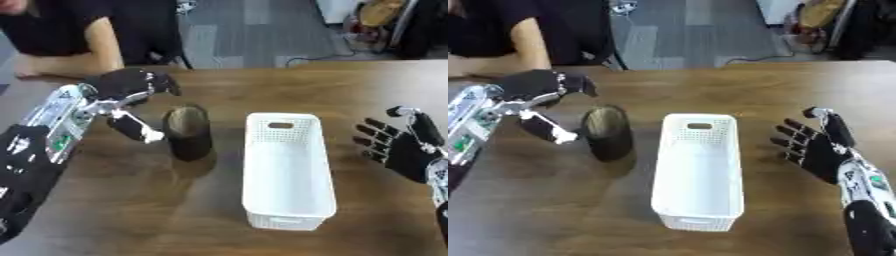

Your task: Pick up objects on the table and place them in the box.

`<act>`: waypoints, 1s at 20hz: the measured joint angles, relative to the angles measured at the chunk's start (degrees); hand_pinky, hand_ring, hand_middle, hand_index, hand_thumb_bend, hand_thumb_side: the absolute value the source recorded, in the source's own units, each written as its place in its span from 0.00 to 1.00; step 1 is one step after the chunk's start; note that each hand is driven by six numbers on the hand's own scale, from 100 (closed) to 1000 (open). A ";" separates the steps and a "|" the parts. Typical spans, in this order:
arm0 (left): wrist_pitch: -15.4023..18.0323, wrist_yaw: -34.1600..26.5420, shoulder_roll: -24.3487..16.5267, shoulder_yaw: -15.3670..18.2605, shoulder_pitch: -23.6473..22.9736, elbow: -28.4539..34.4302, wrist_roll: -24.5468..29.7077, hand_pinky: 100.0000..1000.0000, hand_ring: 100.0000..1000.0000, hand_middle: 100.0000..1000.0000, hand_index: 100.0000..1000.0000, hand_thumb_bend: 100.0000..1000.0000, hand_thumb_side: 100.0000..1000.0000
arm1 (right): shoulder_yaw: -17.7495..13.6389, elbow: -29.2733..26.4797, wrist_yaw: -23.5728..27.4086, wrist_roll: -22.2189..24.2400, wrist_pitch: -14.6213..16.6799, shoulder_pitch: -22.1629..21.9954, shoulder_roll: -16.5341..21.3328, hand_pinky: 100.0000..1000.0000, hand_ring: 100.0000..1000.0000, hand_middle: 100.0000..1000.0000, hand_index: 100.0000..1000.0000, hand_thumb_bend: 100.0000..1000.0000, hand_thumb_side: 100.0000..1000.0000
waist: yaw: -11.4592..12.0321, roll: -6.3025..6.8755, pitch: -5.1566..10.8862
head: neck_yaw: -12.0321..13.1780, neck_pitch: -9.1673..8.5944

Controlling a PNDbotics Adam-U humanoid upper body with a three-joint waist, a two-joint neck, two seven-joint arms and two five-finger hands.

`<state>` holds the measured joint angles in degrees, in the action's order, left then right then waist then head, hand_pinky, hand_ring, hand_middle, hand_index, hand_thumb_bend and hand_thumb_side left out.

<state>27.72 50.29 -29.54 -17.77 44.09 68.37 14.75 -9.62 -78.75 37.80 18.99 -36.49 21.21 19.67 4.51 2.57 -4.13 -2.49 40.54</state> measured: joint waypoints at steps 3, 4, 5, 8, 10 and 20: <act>-0.06 0.03 0.18 0.00 0.00 -0.29 0.16 0.22 0.16 0.80 0.85 0.23 0.47 | 0.00 0.00 0.00 0.01 -0.01 0.00 0.00 0.38 0.68 0.97 1.00 0.00 1.00 | -0.13 0.01 0.00 | 0.00 0.00; -0.08 0.06 0.19 0.01 0.00 -0.62 0.18 0.22 0.16 0.80 0.85 0.23 0.47 | 0.00 0.00 0.00 0.01 -0.02 0.00 0.00 0.38 0.68 0.97 1.00 0.00 1.00 | -0.16 0.01 0.00 | 0.00 0.00; -0.10 0.13 0.19 0.01 -0.01 -1.01 0.19 0.22 0.16 0.80 0.85 0.23 0.47 | 0.01 0.00 0.00 0.02 -0.02 0.00 0.00 0.38 0.68 0.97 1.00 0.00 1.00 | -0.17 0.02 0.00 | 0.00 0.00; -0.22 0.81 0.23 0.24 -0.02 -2.38 0.12 0.22 0.16 0.80 0.85 0.23 0.47 | 0.02 0.00 0.00 0.08 -0.08 0.00 -0.01 0.38 0.68 0.97 1.00 0.00 1.00 | -0.22 0.02 0.00 | 0.00 0.00; -0.14 1.27 0.25 0.41 -0.02 -3.29 -0.05 0.22 0.16 0.80 0.85 0.23 0.47 | 0.06 0.00 0.00 0.13 -0.14 0.00 -0.01 0.38 0.68 0.97 1.00 0.00 1.00 | -0.28 0.06 0.00 | 0.00 0.00; 0.25 2.99 1.25 1.06 -0.02 -5.51 -1.42 0.21 0.15 0.79 0.83 0.23 0.45 | 0.32 0.00 -0.08 0.25 -0.26 0.01 -0.03 0.39 0.68 0.97 1.00 0.00 1.00 | -0.53 0.14 -0.09 | 0.01 -0.01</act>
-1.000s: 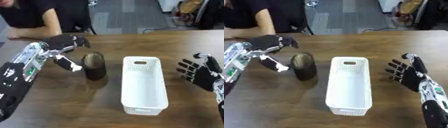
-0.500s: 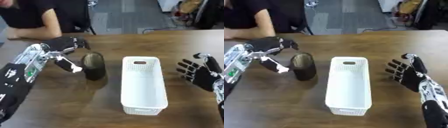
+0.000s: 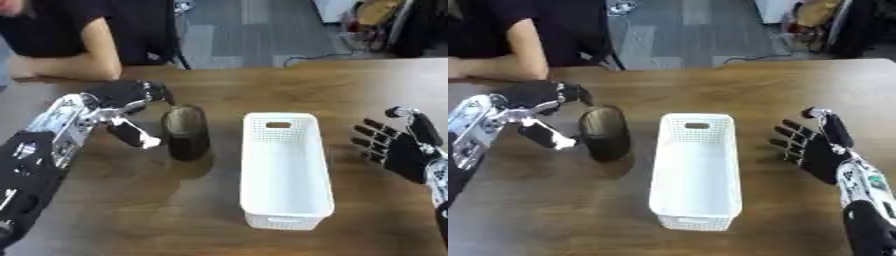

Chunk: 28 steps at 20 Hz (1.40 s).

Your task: Pick up objects on the table and place them in the box.

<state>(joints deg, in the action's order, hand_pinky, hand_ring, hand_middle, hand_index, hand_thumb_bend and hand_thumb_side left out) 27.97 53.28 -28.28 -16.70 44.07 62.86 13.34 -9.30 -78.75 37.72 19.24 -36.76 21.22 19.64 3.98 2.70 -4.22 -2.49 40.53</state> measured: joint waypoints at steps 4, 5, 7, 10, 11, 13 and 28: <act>0.27 0.04 0.06 0.00 0.05 0.00 -0.30 0.21 0.14 0.78 0.83 0.23 0.45 | 0.01 0.00 -0.03 0.01 -0.01 0.00 -0.01 0.39 0.68 0.97 1.00 0.00 1.00 | 0.00 0.00 -0.01 | 0.00 0.00; 0.35 0.04 0.21 0.00 0.20 0.00 -0.38 0.21 0.14 0.78 0.83 0.23 0.44 | 0.01 0.00 -0.03 0.01 -0.01 0.00 -0.01 0.39 0.68 0.97 1.00 0.00 1.00 | 0.00 0.00 -0.01 | 0.00 0.00; 0.49 0.01 0.54 -0.01 0.51 0.05 -0.51 0.22 0.14 0.78 0.82 0.23 0.44 | 0.01 0.00 -0.05 0.02 -0.02 0.01 -0.01 0.39 0.68 0.97 1.00 0.00 1.00 | -0.03 0.00 -0.07 | 0.00 0.00; 0.62 -0.16 1.00 -0.05 0.52 0.06 -0.59 0.22 0.14 0.77 0.81 0.22 0.44 | 0.01 0.00 -0.11 0.02 -0.02 0.01 -0.02 0.39 0.68 0.97 1.00 0.00 1.00 | -0.07 0.01 -0.15 | 0.00 0.00; 0.67 -0.25 1.06 -0.12 0.52 0.06 -0.61 0.22 0.13 0.76 0.81 0.22 0.44 | 0.01 0.00 -0.12 0.05 -0.05 0.01 -0.02 0.39 0.68 0.97 1.00 0.00 1.00 | -0.15 0.01 -0.17 | 0.00 0.00; 0.81 -0.49 1.43 -0.34 0.52 0.03 -0.64 0.22 0.13 0.76 0.81 0.21 0.44 | 0.01 0.00 -0.17 0.10 -0.10 0.02 -0.03 0.39 0.68 0.97 1.00 0.00 1.00 | -0.24 0.01 -0.22 | 0.00 0.00; 2.20 -1.85 2.47 -1.10 -0.16 -1.20 0.95 0.21 0.11 0.65 0.74 0.19 0.42 | 0.00 -0.01 -0.20 0.07 -0.15 0.02 -0.04 0.39 0.68 0.97 1.00 0.00 1.00 | -0.34 0.12 -0.34 | 0.00 0.00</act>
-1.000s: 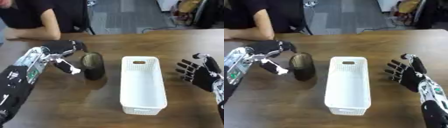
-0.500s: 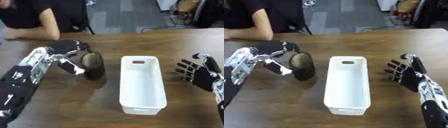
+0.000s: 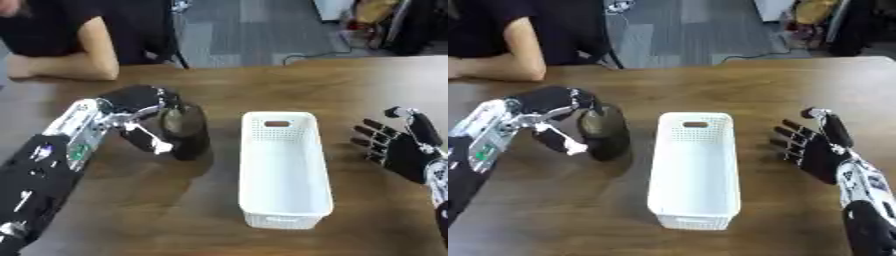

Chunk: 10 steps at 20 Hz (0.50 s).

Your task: Pick up objects on the table and place them in the box.

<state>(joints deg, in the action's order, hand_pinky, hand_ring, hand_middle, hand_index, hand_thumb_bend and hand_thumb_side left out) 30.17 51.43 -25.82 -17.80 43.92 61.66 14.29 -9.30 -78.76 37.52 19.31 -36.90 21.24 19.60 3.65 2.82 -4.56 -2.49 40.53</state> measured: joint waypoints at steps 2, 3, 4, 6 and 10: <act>0.15 -0.35 0.00 -0.03 -0.21 -0.49 0.87 0.21 0.10 0.65 0.73 0.19 0.43 | 0.00 -0.01 0.00 -0.01 -0.01 0.00 0.00 0.39 0.68 0.97 1.00 0.00 1.00 | 0.00 0.13 0.00 | 0.00 0.00; 0.26 -0.54 -0.01 -0.11 -0.45 -0.84 1.41 0.21 0.10 0.65 0.73 0.19 0.43 | 0.00 -0.01 0.00 -0.01 -0.01 0.00 0.00 0.39 0.68 0.97 1.00 0.00 1.00 | 0.00 0.21 0.00 | 0.00 0.00; 0.37 -0.63 -0.01 -0.23 -0.67 -1.27 1.99 0.19 0.09 0.65 0.73 0.19 0.43 | 0.00 -0.01 0.00 -0.02 -0.02 0.00 0.00 0.39 0.68 0.97 1.00 0.00 1.00 | 0.01 0.25 0.00 | 0.00 0.00; 0.55 -0.68 -0.02 -0.31 -1.23 -2.13 2.93 0.17 0.07 0.65 0.73 0.20 0.43 | 0.00 -0.01 0.00 -0.03 -0.03 0.00 0.00 0.39 0.68 0.97 1.00 0.00 1.00 | 0.02 0.26 0.00 | 0.00 0.01; 0.75 -0.56 -0.01 -0.30 -1.99 -3.24 3.55 0.10 0.02 0.64 0.72 0.19 0.41 | -0.01 -0.06 0.00 -0.03 -0.03 0.00 0.00 0.39 0.68 0.97 1.00 0.00 1.00 | 0.03 0.27 0.00 | 0.00 0.02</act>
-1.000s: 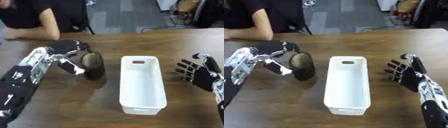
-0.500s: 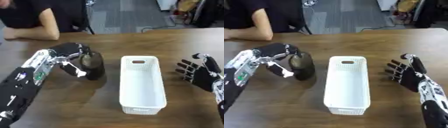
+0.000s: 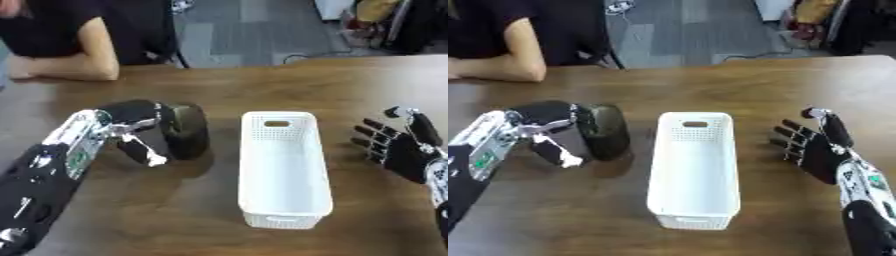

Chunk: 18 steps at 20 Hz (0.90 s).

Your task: Pick up objects on the table and place them in the box.

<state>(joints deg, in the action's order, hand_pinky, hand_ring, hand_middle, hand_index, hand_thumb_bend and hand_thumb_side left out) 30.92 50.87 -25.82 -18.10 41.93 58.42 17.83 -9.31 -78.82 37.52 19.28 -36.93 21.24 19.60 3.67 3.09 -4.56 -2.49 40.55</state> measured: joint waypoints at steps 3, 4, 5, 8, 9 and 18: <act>0.05 0.60 0.26 0.23 -0.43 -0.56 -0.57 0.08 0.01 0.63 0.71 0.19 0.40 | 0.00 -0.06 0.00 0.00 0.00 0.00 0.00 0.39 0.68 0.97 1.00 0.00 1.00 | -0.01 0.00 -0.01 | 0.00 0.00; 0.03 0.94 0.64 0.38 -0.75 -1.04 -0.95 0.07 0.01 0.63 0.71 0.19 0.39 | 0.00 -0.08 0.00 0.00 0.00 0.01 0.00 0.39 0.68 0.97 1.00 0.00 1.00 | -0.04 -0.02 -0.08 | 0.00 0.00; -0.02 1.29 0.91 0.59 -0.77 -1.34 -1.40 0.07 0.00 0.62 0.71 0.19 0.38 | 0.01 -0.08 0.00 0.01 0.00 0.04 -0.02 0.39 0.68 0.97 1.00 0.00 1.00 | -0.05 -0.04 -0.11 | 0.00 -0.01; -0.13 2.70 1.80 1.31 -0.76 -2.25 -3.21 0.04 0.00 0.56 0.66 0.18 0.35 | 0.01 -0.08 0.00 0.04 -0.01 0.05 -0.03 0.39 0.68 0.97 1.00 0.00 1.00 | -0.24 -0.05 -0.18 | 0.00 -0.01; -0.20 3.17 2.06 1.58 -0.72 -2.54 -3.96 0.04 0.00 0.55 0.65 0.18 0.35 | 0.01 -0.08 0.00 0.07 -0.02 0.06 -0.03 0.39 0.68 0.97 1.00 0.00 1.00 | -0.34 -0.06 -0.25 | 0.00 -0.01; -2.64 7.07 4.28 3.57 0.21 -5.56 -11.95 0.00 0.00 0.12 0.27 0.00 0.04 | 0.03 -0.08 -0.23 0.22 -0.03 0.53 -0.43 0.39 0.68 0.97 1.00 0.00 1.00 | -1.01 -0.39 -0.61 | 0.01 -0.05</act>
<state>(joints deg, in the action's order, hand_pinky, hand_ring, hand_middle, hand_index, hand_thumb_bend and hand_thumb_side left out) 28.27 57.94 -21.54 -14.53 42.14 52.86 5.89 -9.28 -78.90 37.28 19.50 -36.96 21.77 19.17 2.66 2.70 -5.17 -2.47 40.50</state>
